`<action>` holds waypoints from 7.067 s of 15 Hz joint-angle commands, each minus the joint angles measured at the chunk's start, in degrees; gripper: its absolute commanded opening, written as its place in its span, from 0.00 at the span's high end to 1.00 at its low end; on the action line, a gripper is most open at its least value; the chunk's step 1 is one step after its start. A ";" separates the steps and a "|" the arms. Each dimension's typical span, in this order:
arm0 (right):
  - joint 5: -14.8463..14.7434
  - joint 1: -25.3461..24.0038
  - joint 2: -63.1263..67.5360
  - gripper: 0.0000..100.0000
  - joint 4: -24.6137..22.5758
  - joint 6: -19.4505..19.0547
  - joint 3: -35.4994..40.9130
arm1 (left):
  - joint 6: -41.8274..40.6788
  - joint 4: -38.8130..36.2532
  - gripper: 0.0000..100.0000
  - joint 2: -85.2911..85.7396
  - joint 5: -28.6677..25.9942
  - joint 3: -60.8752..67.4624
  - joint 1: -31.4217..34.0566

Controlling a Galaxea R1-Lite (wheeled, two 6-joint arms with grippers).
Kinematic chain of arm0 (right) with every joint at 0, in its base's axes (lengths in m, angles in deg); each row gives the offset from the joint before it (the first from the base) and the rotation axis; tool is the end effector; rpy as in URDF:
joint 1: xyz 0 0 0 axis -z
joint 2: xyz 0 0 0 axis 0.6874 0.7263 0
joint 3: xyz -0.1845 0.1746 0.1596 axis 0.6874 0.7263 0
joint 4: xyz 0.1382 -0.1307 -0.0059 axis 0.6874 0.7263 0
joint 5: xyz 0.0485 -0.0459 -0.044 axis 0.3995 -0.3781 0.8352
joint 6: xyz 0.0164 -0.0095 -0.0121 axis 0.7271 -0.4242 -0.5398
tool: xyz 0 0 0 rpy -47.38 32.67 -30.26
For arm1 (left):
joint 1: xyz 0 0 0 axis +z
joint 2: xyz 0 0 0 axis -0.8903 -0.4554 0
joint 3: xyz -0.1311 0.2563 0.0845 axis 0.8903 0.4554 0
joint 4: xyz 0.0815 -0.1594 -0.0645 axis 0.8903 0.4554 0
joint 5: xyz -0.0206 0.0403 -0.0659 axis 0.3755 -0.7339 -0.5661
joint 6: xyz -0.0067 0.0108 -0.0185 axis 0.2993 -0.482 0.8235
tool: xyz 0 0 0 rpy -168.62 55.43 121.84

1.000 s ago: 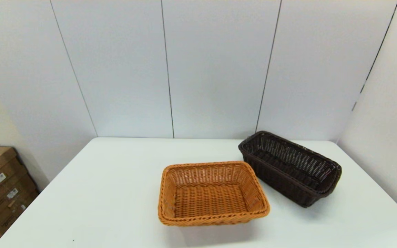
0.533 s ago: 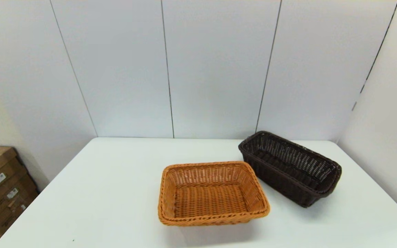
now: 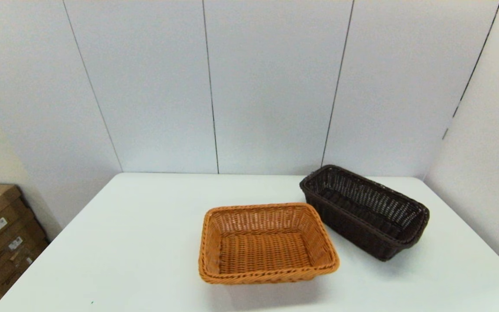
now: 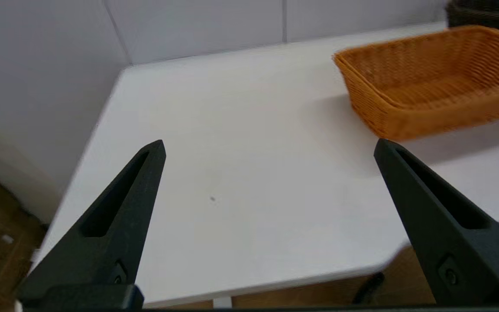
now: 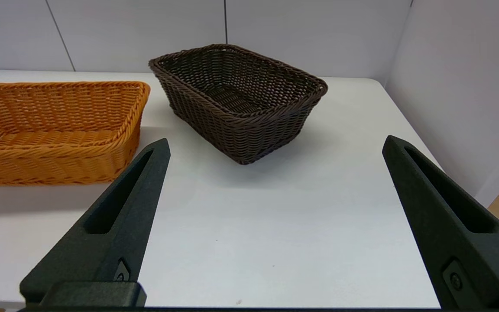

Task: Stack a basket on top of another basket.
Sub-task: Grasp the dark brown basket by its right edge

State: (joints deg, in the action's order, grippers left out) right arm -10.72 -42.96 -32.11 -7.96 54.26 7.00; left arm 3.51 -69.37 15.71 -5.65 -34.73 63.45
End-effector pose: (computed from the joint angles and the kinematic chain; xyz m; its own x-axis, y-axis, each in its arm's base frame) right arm -0.0228 0.0004 0.0750 1.0000 -0.0023 -0.0052 0.0023 1.0000 -0.0055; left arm -0.0344 -0.0036 0.0921 0.9875 -0.1358 -0.0805 0.1406 0.9884 0.0570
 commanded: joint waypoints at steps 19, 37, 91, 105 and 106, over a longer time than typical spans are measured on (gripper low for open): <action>0.02 -0.02 -0.02 0.00 0.00 -0.05 0.00 | -0.78 -7.70 0.00 0.75 6.58 6.42 0.07; -0.07 -0.02 -0.02 0.00 0.00 0.30 0.00 | -0.78 -7.70 0.00 0.75 6.58 6.42 -0.02; -3.32 2.70 94.02 0.00 22.67 21.22 -58.01 | -0.78 -7.70 0.00 0.75 6.58 6.42 -0.02; -3.23 2.79 114.32 0.00 23.81 30.71 -68.47 | -0.78 -7.70 0.00 0.75 6.58 6.42 -0.02; -3.32 2.88 115.90 0.00 23.81 30.98 -69.08 | -0.78 -7.70 0.00 0.75 6.58 6.42 -0.02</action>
State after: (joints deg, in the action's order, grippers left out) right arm -13.89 -40.15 78.97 15.71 84.41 -60.20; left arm 2.71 -77.09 16.37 0.91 -28.30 63.43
